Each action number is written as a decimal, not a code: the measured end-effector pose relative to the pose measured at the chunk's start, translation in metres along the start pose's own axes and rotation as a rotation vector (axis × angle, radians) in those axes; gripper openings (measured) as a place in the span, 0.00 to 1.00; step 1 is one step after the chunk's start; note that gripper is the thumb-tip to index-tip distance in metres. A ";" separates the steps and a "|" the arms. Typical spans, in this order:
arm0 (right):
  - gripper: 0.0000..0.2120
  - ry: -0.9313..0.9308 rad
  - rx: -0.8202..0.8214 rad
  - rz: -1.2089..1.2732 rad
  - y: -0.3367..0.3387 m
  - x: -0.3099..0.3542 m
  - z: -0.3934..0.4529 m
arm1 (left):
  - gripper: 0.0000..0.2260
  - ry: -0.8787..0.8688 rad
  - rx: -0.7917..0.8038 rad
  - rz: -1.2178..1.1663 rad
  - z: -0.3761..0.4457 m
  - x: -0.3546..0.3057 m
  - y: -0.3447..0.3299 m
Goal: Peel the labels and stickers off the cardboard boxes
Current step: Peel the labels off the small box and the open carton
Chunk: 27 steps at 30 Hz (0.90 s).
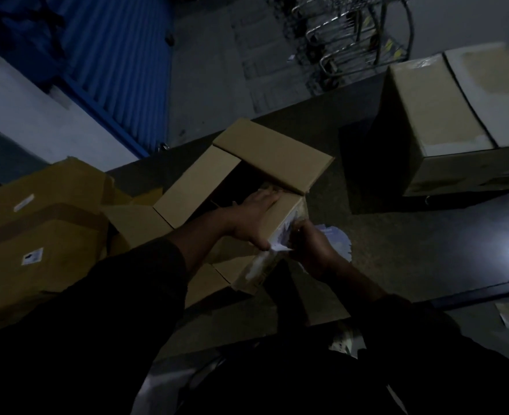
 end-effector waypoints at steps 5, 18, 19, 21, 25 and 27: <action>0.06 0.038 -0.019 -0.326 0.032 0.006 0.003 | 0.60 0.037 0.035 -0.052 -0.010 0.014 -0.017; 0.16 0.319 -0.426 -0.950 0.061 -0.001 0.005 | 0.53 0.031 -0.010 -0.156 -0.015 0.026 -0.016; 0.18 0.410 -0.504 -0.992 0.057 -0.001 -0.005 | 0.53 0.028 -0.014 -0.152 -0.015 0.026 -0.016; 0.17 0.613 -0.555 -0.961 0.039 0.001 -0.027 | 0.52 0.028 -0.021 -0.148 -0.014 0.025 -0.016; 0.06 0.382 -0.172 -0.750 -0.008 -0.015 -0.026 | 0.53 0.041 -0.016 -0.162 -0.012 0.026 -0.019; 0.09 0.237 -0.091 -0.664 -0.020 -0.022 -0.018 | 0.52 0.047 -0.022 -0.193 -0.012 0.025 -0.018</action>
Point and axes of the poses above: each hand's wrist, its own z-axis towards the middle knuckle, its own y-axis out of the back of the hand, x = y × z, the point moved 6 cm from there along z, towards the middle knuckle, and after that the axes turned 10 degrees about z, right-handed, at the moved point
